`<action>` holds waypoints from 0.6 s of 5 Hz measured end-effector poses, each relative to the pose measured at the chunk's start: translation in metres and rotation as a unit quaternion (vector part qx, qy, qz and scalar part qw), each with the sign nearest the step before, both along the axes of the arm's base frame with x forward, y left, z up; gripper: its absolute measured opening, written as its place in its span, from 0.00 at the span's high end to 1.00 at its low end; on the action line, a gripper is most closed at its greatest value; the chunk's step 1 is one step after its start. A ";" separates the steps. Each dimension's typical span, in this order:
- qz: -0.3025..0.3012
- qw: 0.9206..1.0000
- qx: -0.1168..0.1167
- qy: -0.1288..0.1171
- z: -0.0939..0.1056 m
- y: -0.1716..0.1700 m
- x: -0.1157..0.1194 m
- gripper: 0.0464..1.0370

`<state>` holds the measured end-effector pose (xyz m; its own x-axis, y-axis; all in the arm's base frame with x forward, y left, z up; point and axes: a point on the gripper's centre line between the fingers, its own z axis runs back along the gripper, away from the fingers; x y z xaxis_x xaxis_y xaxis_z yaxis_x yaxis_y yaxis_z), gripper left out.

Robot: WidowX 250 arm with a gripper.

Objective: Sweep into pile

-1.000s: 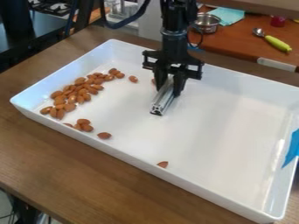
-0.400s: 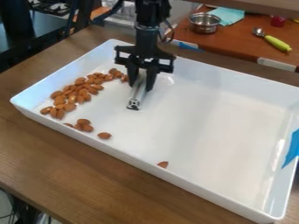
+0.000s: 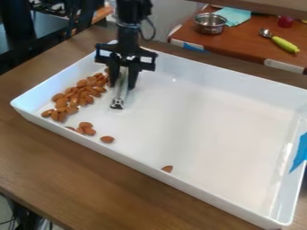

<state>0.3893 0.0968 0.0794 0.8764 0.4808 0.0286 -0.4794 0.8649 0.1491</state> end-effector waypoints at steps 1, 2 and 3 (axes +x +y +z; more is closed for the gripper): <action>0.027 1.000 0.014 0.005 0.001 0.008 -0.003 0.66; 0.056 0.998 0.043 0.005 0.001 0.014 -0.007 0.66; 0.048 0.998 0.041 0.009 0.007 -0.003 -0.022 0.66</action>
<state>0.3677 0.0936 0.0867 0.8274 0.5587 0.0569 -0.5557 0.7999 0.2267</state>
